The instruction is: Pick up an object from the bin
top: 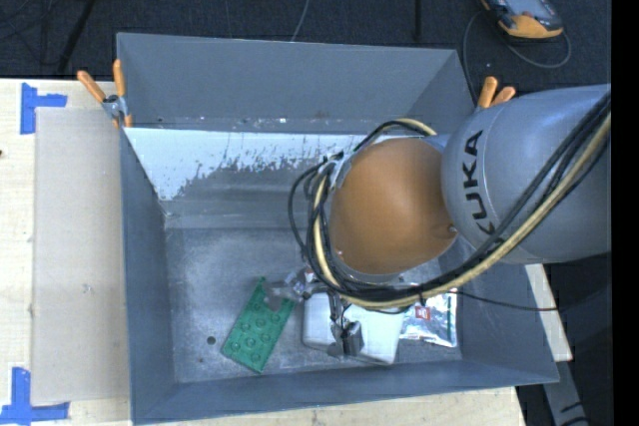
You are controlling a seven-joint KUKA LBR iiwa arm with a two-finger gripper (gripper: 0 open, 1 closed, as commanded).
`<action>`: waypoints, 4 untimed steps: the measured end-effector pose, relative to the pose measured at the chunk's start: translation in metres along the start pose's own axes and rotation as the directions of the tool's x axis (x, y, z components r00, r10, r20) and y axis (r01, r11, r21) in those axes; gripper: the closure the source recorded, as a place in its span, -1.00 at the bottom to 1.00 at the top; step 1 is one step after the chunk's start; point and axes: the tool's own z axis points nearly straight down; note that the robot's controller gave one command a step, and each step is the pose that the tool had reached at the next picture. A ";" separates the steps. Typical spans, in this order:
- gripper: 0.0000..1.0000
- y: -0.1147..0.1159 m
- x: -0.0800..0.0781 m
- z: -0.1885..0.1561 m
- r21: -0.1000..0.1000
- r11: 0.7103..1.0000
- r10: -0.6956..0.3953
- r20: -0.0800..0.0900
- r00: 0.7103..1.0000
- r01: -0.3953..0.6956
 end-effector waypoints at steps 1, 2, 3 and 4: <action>-1.00 -0.036 -0.046 0.072 -0.001 0.973 -0.231 0.003 0.973 0.231; -1.00 -0.026 -0.064 0.072 0.004 0.952 -0.305 0.007 0.952 0.305; 1.00 -0.026 -0.064 0.071 0.004 0.954 -0.301 0.008 0.954 0.301; 1.00 0.011 -0.046 0.043 0.001 0.718 -0.696 0.001 0.718 0.696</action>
Offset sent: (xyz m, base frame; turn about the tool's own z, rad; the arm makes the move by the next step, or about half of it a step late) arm 0.0572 0.0063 -0.0725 -0.2358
